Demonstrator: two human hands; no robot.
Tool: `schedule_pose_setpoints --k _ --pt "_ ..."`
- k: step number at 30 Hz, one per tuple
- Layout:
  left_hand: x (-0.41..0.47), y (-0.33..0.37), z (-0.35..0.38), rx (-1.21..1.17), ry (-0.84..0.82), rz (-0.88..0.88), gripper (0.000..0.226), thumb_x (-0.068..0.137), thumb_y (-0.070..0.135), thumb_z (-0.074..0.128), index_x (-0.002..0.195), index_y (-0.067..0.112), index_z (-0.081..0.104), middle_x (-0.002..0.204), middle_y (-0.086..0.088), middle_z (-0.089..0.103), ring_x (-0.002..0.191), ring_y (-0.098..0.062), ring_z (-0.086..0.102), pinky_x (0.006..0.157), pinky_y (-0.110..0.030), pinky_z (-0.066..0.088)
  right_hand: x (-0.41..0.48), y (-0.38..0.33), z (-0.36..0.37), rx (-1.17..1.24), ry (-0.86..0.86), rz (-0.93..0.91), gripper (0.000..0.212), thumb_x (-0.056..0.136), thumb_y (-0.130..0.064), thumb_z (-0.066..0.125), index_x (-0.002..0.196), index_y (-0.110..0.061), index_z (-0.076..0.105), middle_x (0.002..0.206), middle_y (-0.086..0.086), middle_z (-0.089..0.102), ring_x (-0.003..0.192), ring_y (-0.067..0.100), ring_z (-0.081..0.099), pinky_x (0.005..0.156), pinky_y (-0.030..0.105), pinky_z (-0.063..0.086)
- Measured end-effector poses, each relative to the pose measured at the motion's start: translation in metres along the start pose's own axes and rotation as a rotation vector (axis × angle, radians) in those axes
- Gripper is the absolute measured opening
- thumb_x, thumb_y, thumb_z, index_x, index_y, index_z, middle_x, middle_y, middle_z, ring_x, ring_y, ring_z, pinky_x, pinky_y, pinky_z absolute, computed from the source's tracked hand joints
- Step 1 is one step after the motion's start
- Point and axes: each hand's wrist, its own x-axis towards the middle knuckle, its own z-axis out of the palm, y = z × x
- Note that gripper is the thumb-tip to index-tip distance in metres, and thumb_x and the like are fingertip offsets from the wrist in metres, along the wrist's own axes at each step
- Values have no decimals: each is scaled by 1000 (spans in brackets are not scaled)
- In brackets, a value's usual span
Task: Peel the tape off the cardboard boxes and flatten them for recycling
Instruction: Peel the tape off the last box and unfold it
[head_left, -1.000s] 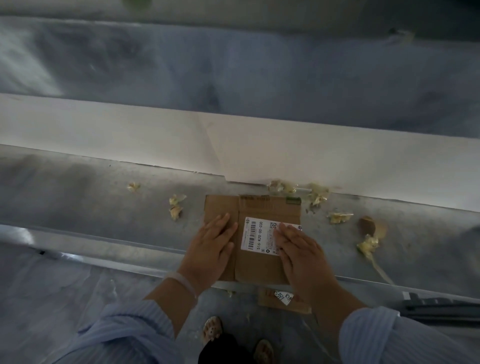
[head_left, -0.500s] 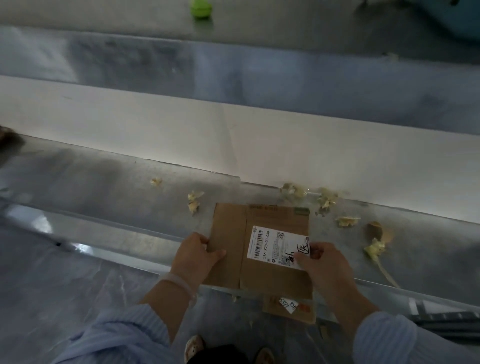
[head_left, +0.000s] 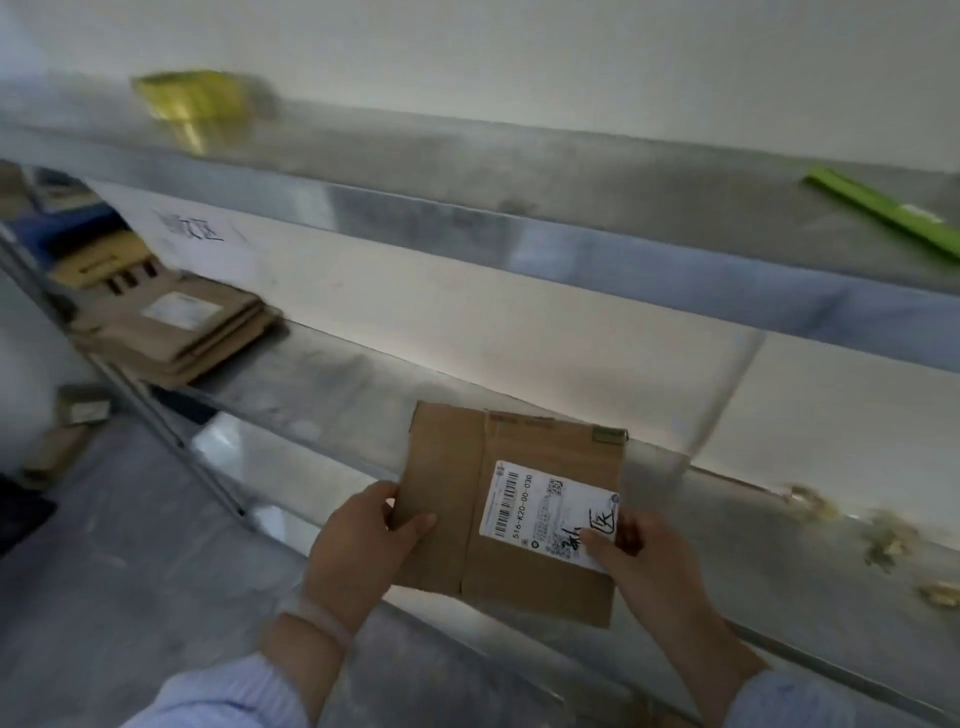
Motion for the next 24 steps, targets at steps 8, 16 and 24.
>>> schedule_pose_setpoints --k 8,16,24 --pt "64 -137 -153 -7 195 -119 46 79 54 66 118 32 56 89 15 53 77 -5 52 61 -22 39 15 -135 190 73 -168 -106 7 83 -25 74 87 -20 70 83 -9 71 80 11 66 69 29 49" --pt "152 -226 -230 22 280 -172 46 79 57 62 118 33 56 97 14 58 85 -8 56 73 -27 49 71 -215 326 117 -271 -97 13 79 -28 76 82 -19 68 79 -3 74 78 19 70 78 48 55" --pt "277 -296 -280 193 254 -238 53 78 66 53 121 37 54 104 10 63 97 -15 59 81 -33 52 153 -281 445 141 -352 -53 11 82 -21 75 86 -14 67 71 -8 71 65 4 68 60 21 51"
